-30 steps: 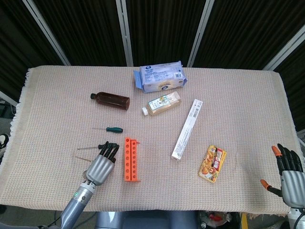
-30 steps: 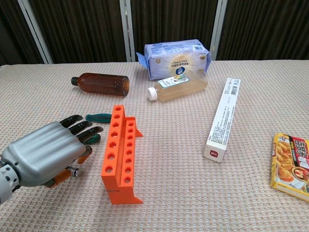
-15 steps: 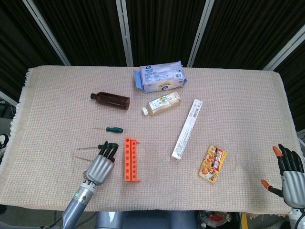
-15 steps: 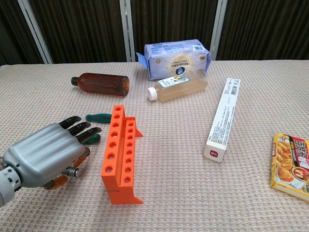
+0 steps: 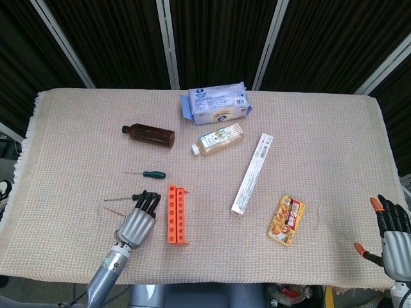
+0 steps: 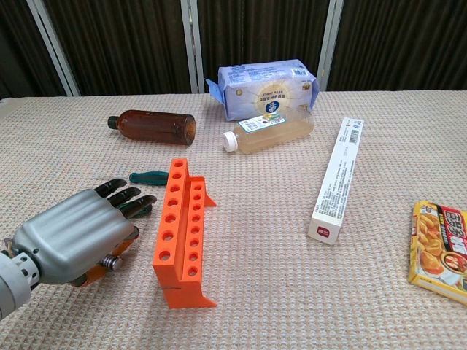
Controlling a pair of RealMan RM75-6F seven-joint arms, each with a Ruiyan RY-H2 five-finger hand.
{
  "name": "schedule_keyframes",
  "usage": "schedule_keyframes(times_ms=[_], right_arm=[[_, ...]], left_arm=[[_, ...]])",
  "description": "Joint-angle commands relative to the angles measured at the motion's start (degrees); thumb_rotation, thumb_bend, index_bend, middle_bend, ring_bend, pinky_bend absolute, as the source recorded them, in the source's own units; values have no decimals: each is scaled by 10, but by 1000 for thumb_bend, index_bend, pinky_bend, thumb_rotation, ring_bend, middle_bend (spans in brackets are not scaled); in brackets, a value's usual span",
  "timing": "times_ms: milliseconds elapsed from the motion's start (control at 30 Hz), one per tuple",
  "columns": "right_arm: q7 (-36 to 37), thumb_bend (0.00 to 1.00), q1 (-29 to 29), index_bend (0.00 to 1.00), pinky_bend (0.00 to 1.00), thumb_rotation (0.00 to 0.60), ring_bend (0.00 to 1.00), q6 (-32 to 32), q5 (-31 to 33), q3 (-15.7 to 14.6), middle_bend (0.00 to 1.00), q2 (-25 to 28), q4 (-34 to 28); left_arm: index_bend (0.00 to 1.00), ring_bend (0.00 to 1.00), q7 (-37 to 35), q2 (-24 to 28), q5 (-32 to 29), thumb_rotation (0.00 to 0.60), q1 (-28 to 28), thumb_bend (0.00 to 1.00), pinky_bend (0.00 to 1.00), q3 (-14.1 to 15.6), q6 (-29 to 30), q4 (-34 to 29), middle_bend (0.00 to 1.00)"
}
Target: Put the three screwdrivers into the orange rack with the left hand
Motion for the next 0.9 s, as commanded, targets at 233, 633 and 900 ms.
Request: schedule_keyframes(times_ms=[233,633,900], right_arm=[[-3,0,0,0,0,600,0,-1,-1,-1,0,-1,-2],[-10,0,8,0,0,600,0,-11,-5,1,0,0,-7],[-19,0,15,0,0,600,0,-19,-8,1,0,0,-12]], left_arm=[[646,0,-62,12,32,600,-1,479,0,7,-3,-7,65],[756,0,-386,162,102,600,15,500,0,-12,10,-177,162],[753,0,-649,240,179,600,51,500,0,-11,74,-230,165]])
